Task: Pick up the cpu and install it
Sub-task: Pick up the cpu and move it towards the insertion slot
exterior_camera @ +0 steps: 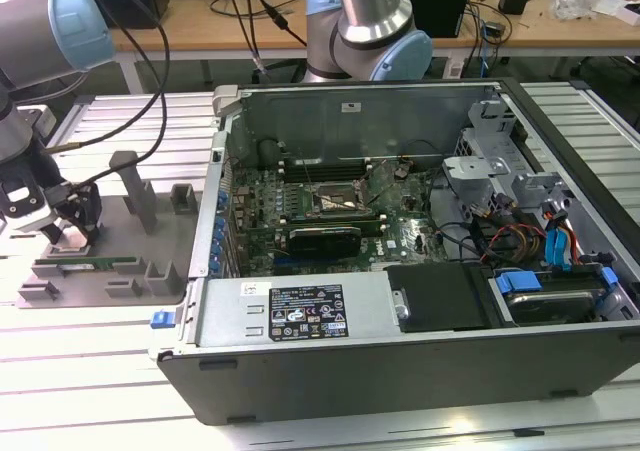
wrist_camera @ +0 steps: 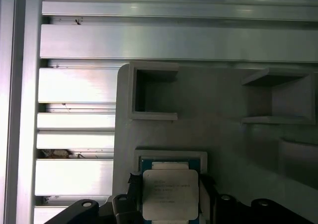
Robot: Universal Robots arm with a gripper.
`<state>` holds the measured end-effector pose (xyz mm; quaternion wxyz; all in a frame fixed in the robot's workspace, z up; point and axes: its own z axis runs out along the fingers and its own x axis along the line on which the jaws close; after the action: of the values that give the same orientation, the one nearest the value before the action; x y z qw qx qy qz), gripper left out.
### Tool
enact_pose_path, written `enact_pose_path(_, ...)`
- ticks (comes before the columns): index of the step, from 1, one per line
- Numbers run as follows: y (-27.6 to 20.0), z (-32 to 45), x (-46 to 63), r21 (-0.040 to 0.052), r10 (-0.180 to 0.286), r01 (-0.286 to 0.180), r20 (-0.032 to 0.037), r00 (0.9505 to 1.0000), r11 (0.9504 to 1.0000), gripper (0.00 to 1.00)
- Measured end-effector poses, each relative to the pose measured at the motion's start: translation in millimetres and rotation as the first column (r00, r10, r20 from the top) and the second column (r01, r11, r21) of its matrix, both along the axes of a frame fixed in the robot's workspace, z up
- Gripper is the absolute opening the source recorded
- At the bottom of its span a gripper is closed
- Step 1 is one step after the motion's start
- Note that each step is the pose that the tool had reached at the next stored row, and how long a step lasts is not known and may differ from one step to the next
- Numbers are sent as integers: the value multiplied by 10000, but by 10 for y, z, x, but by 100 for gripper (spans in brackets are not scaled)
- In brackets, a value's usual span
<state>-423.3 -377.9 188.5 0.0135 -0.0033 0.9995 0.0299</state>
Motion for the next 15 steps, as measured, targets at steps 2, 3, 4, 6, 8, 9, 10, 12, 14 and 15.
enact_pose_path(2, 0, 29, 0, 0, 0, 0, 0, 10000, 10000, 55)
enact_pose_path(3, 0, 45, 0, -1, -1, 1, -2, 10000, 10000, 55)
enact_pose_path(4, 0, 62, 0, 0, 0, 0, -1, 10000, 10000, 55)
enact_pose_path(6, 0, 83, 0, -1, 0, 0, -1, 10000, 10000, 55)
enact_pose_path(8, 0, 104, 0, -4, 0, 0, -1, 10000, 10000, 55)
enact_pose_path(9, 0, 116, 0, -6, 1, -1, -1, 10000, 10000, 55)
enact_pose_path(10, 0, 132, 0, -8, 1, -1, -2, 10000, 10000, 55)
enact_pose_path(12, 0, 160, 0, -9, 0, 0, -1, 10000, 10000, 55)
enact_pose_path(14, 0, 197, 0, -10, 0, 0, -1, 10000, 10000, 55)
enact_pose_path(15, 0, 216, 0, -10, 0, 0, -2, 10000, 10000, 55)
